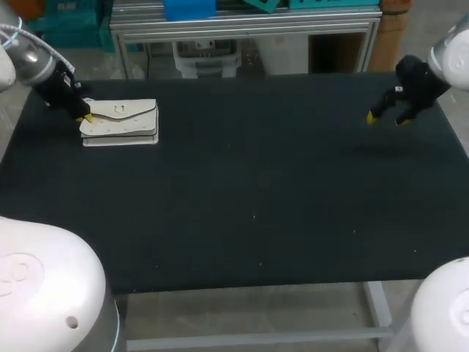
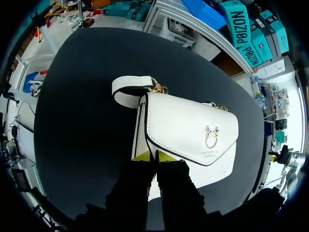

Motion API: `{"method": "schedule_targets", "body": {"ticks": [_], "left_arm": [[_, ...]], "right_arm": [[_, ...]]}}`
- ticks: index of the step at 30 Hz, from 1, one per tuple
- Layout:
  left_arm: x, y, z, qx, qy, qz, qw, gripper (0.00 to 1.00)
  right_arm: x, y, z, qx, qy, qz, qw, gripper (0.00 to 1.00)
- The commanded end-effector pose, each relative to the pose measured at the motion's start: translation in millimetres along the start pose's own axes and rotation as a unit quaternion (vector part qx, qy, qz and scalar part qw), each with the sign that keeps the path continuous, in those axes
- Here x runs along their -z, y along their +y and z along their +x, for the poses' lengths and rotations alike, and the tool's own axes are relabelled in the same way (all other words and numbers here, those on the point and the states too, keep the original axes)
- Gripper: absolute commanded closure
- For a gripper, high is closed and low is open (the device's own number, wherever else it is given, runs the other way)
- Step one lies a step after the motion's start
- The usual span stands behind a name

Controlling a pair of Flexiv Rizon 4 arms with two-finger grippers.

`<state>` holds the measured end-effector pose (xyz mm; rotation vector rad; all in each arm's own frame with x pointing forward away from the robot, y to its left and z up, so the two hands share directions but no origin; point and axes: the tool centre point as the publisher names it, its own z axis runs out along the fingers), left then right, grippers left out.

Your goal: Pick up the bag, open it, inspect its contents, close it, and place it on the opposite side

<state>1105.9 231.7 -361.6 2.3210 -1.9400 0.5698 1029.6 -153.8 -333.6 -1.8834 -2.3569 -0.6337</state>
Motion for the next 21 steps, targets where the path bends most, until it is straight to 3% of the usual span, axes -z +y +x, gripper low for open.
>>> {"method": "schedule_targets", "body": {"ticks": [1,9,21], "left_arm": [[11,-12,-12.9,0.002,-0.012,0.015,1.000,1.00],[15,-52,-53.9,0.021,-0.038,0.023,0.999,1.00],[8,-92,-90.3,0.030,-0.066,0.009,0.997,1.00]], "right_arm": [[8,7.8,9.0,-0.025,-0.072,0.023,0.997,0.00],[18,10.9,4.0,-0.050,-0.095,0.016,0.994,0.00],[26,12.8,-2.0,-0.065,-0.104,0.011,0.992,0.00]]}}
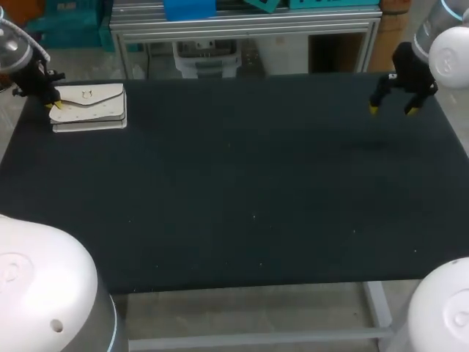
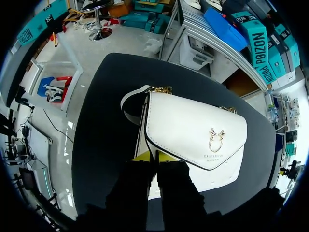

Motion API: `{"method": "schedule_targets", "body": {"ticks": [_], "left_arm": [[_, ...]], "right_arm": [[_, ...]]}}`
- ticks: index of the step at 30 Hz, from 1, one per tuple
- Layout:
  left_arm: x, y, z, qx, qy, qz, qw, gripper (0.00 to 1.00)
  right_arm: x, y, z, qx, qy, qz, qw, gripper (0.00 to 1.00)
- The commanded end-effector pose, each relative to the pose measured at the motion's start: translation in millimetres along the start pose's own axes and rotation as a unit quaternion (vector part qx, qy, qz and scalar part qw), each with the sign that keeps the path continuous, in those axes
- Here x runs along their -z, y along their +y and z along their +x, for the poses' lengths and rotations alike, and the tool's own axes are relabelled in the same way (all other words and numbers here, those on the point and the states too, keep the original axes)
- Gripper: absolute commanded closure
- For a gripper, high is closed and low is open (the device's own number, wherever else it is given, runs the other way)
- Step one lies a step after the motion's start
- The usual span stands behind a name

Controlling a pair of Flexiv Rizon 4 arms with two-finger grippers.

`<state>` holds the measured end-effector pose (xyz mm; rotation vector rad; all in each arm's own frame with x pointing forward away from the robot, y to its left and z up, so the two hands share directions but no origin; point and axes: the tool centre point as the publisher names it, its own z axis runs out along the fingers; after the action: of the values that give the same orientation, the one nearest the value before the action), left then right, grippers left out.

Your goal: Pick up the bag, open it, inspect its contents, close it, and place it on the opposite side

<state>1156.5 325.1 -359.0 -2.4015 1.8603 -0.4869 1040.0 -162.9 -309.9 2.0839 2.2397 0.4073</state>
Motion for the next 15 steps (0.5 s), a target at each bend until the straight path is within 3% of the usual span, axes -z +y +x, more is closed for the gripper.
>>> {"method": "schedule_targets", "body": {"ticks": [1,7,8,9,10,15], "left_arm": [[-13,-26,-10.3,0.005,-0.008,-0.028,1.000,1.00],[-10,-34,-22.4,0.015,0.001,-0.029,0.999,1.00],[-8,-32,-22.9,0.016,0.002,-0.028,0.999,0.84],[-6,-31,-22.8,0.015,0.005,-0.027,1.000,0.38],[-3,-29,-23.3,0.014,0.005,-0.025,1.000,0.00],[13,-19,-24.2,0.012,0.003,-0.012,1.000,0.00]], "right_arm": [[4,-2.7,1.0,-0.002,-0.004,-0.001,1.000,0.00],[4,-4.7,1.6,-0.007,-0.007,0.002,1.000,0.00],[4,-5.0,2.0,-0.007,-0.007,0.002,1.000,0.00],[4,-5.3,2.4,-0.007,-0.007,0.003,1.000,0.00],[4,-5.6,2.8,-0.007,-0.007,0.003,1.000,0.00],[3,-7.0,5.1,-0.005,-0.001,0.007,1.000,0.00]]}}
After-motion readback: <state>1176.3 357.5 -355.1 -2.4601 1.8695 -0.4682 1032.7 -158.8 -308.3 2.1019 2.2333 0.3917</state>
